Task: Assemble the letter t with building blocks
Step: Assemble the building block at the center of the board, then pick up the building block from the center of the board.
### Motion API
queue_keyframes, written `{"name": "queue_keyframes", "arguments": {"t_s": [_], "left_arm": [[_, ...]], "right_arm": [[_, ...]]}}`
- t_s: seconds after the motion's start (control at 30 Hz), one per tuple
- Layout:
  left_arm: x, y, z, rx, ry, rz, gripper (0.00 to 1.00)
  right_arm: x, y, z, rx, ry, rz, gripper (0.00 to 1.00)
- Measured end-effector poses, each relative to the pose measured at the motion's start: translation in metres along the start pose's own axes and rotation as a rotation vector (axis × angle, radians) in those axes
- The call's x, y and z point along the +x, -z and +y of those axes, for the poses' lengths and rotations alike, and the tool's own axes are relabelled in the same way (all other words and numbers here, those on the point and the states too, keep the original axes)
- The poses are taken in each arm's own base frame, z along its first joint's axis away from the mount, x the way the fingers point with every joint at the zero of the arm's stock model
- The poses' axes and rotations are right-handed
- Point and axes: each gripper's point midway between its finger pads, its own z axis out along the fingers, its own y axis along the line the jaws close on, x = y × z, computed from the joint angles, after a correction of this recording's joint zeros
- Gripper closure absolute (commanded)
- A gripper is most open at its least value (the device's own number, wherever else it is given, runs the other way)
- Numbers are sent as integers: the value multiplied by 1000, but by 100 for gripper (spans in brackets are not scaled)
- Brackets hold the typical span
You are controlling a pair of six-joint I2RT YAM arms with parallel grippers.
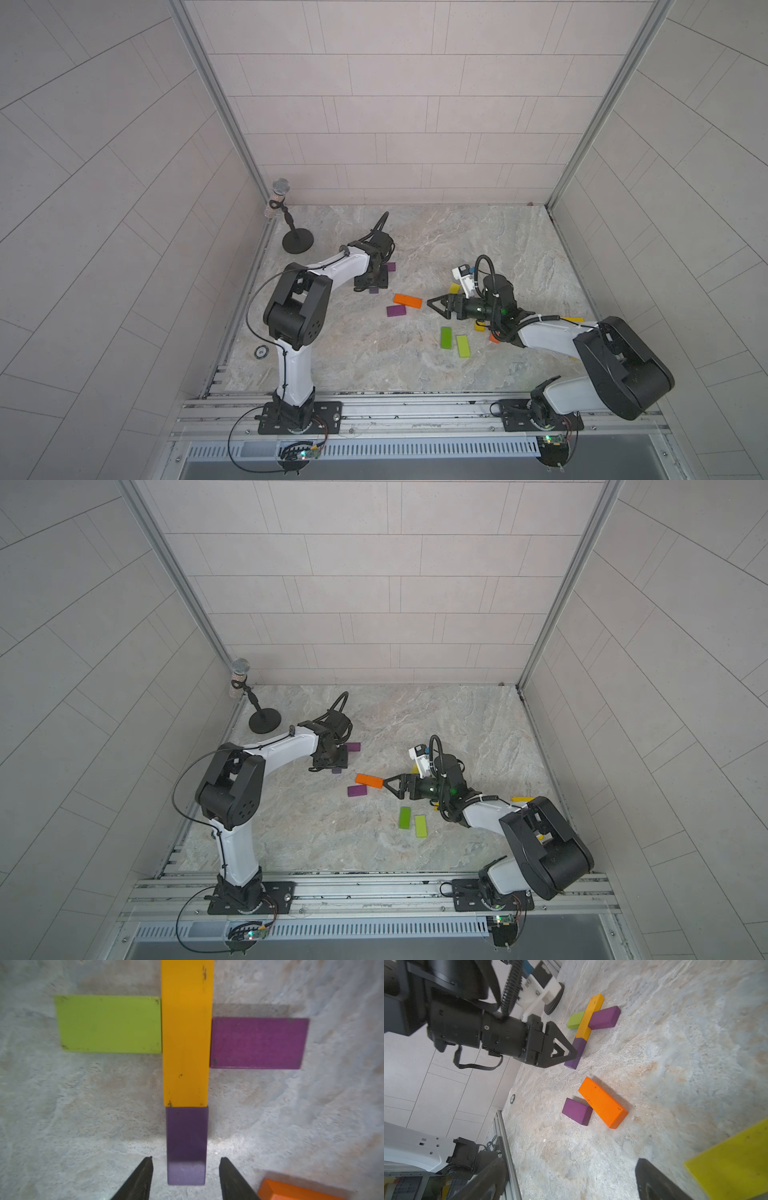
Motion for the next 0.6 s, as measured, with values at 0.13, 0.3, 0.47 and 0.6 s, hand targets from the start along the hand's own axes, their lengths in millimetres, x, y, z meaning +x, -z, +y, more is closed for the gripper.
{"name": "queue_keyframes", "arguments": {"t_s": [0.13, 0.3, 0.47, 0.6], "left_arm": [[-3, 33, -9, 46, -29, -66, 43], [26, 60, -42, 90, -236, -122, 44], [73, 52, -57, 117, -482, -117, 46], [98, 44, -50, 199, -600, -170, 46]], "right_arm": [[0, 0, 0, 2, 6, 1, 0], [1, 2, 0, 8, 17, 3, 0], [-3, 10, 10, -11, 48, -22, 0], [-3, 17, 18, -27, 75, -41, 0]]}}
